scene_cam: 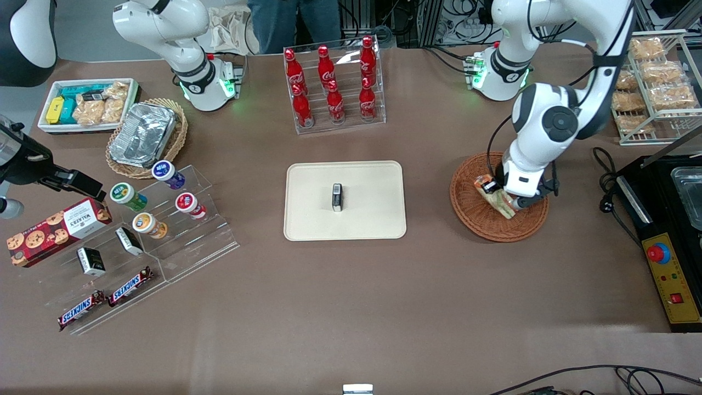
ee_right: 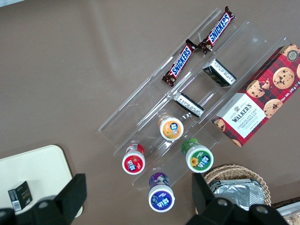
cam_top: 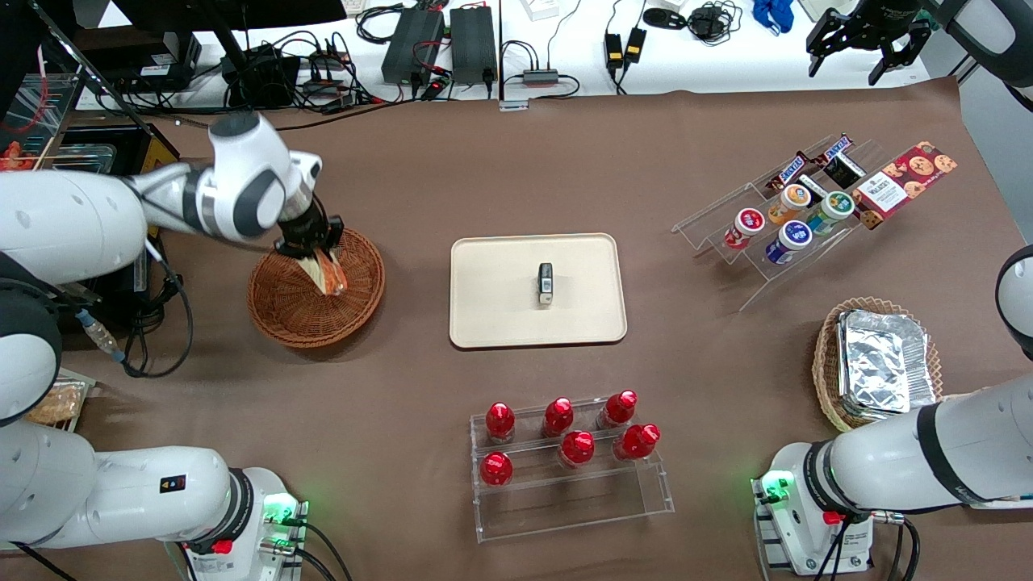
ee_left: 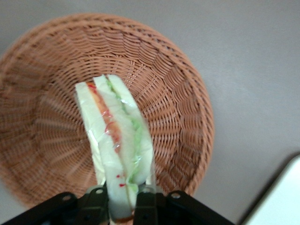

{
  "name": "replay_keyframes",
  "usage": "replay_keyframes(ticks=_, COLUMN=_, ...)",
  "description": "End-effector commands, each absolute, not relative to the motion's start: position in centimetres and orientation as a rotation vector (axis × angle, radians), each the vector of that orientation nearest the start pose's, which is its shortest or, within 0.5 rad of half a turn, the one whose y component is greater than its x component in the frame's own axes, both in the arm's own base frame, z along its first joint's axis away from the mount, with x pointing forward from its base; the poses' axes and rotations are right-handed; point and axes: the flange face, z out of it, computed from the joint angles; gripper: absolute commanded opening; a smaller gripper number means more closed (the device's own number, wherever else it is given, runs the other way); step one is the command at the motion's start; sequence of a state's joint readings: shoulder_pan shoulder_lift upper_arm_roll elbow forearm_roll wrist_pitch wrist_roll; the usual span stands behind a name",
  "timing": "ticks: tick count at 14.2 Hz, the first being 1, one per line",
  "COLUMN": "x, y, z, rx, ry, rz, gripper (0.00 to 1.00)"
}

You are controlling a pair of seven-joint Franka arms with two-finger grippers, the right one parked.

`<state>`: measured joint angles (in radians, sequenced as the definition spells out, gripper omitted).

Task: Place sandwich from basket to tray
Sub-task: 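Lift the sandwich out of the basket with the left gripper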

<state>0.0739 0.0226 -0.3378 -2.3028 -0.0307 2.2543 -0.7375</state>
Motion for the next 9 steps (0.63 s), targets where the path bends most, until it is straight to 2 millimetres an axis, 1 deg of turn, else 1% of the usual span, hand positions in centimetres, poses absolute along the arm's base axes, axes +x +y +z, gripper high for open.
replay_keyframes(ticks=1, x=51.7, y=-13.6, z=39.9, rx=-2.956, ry=-0.683, rz=0.121, gripper=0.00)
replay_keyframes(ticks=3, x=53.1, y=-13.4, z=44.4, rx=-2.934, ry=-0.650, rz=0.067, gripper=0.00)
replay_keyframes(ticks=4, x=53.7, y=-13.4, z=47.0, rx=-2.940, ry=-0.640, rz=0.053, gripper=0.00)
replay_keyframes(ticks=6, x=54.2, y=-13.4, z=51.7, rx=-2.947, ry=-0.575, rz=0.076, gripper=0.00)
replay_keyframes(ticks=8, x=53.7, y=-13.2, z=54.7, rx=-2.962, ry=-0.454, rz=0.157, gripper=0.00)
replay_keyframes(ticks=9, x=53.6, y=-13.0, z=55.8, rx=-2.968, ry=-0.430, rz=0.172, gripper=0.00)
